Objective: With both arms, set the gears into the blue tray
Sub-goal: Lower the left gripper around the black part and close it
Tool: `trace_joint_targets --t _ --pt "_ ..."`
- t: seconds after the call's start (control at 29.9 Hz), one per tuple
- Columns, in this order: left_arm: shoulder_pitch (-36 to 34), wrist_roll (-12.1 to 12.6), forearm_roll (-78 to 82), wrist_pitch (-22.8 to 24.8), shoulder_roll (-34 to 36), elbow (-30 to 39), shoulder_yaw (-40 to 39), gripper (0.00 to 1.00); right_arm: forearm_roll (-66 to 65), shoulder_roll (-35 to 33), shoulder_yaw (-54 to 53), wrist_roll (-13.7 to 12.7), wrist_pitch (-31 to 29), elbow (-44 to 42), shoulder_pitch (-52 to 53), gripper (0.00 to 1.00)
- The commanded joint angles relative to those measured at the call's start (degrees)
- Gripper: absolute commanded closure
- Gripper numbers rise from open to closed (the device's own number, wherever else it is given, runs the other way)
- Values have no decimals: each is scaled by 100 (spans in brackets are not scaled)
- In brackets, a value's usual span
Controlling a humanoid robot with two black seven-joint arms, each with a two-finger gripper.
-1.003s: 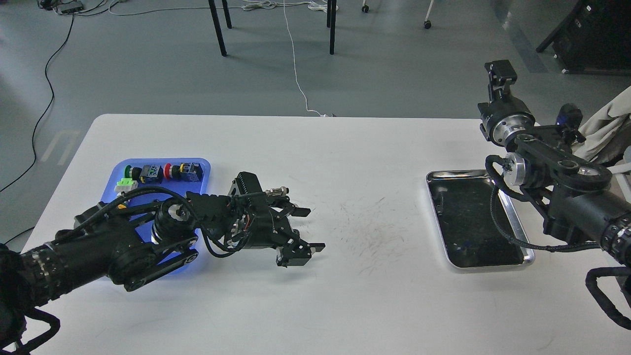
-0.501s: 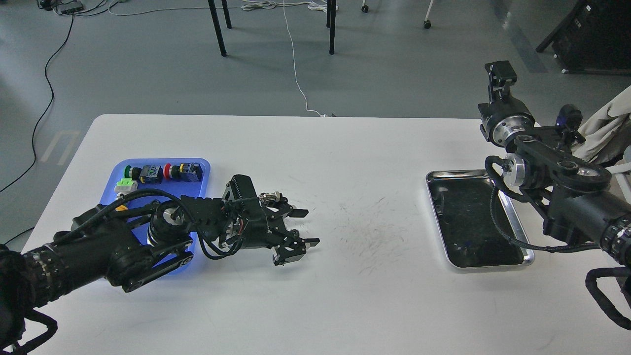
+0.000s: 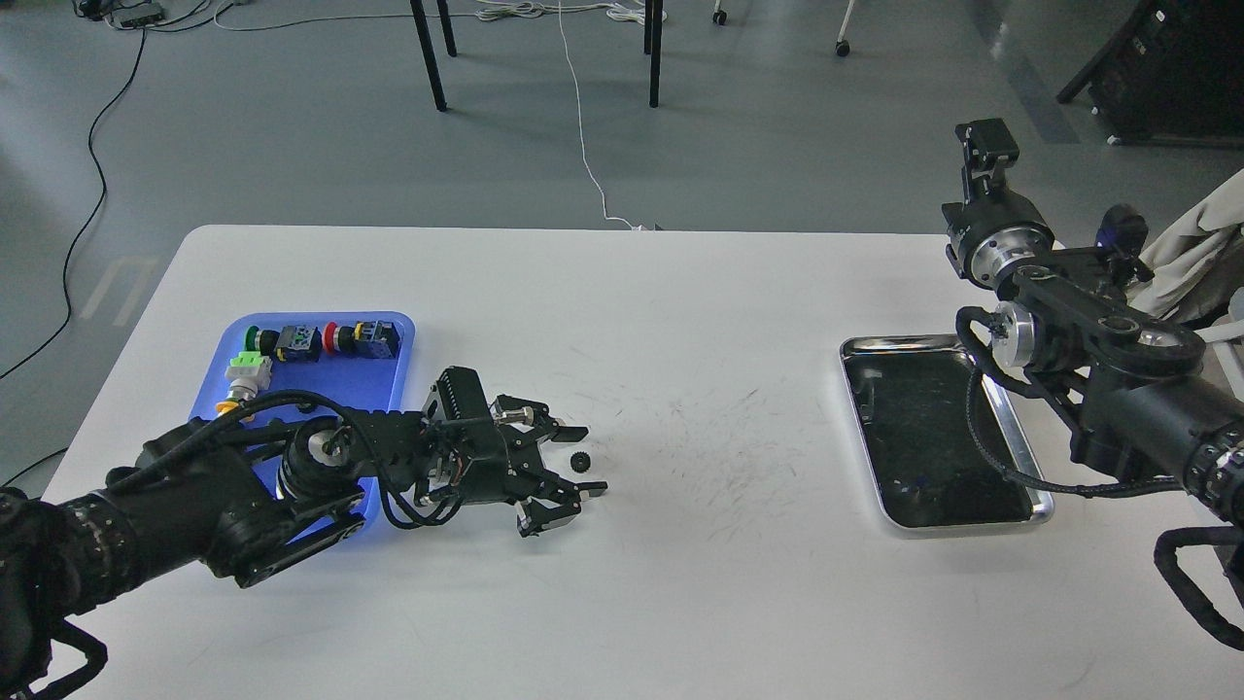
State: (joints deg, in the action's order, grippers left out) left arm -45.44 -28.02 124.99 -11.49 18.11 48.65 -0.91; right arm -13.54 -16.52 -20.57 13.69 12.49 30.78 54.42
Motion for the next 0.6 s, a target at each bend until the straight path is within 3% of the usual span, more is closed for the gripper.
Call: trace_joint_targets --t 0.0,0.27,0.57 --pt "9 2 1 -29 26 -49 39 51 0 0 1 2 -1 -2 -2 3" --pt "0 2 1 -38 35 -225 47 64 0 0 10 2 7 7 -11 3" --pt "9 2 1 -46 35 -365 231 67 0 0 18 2 51 16 -2 3"
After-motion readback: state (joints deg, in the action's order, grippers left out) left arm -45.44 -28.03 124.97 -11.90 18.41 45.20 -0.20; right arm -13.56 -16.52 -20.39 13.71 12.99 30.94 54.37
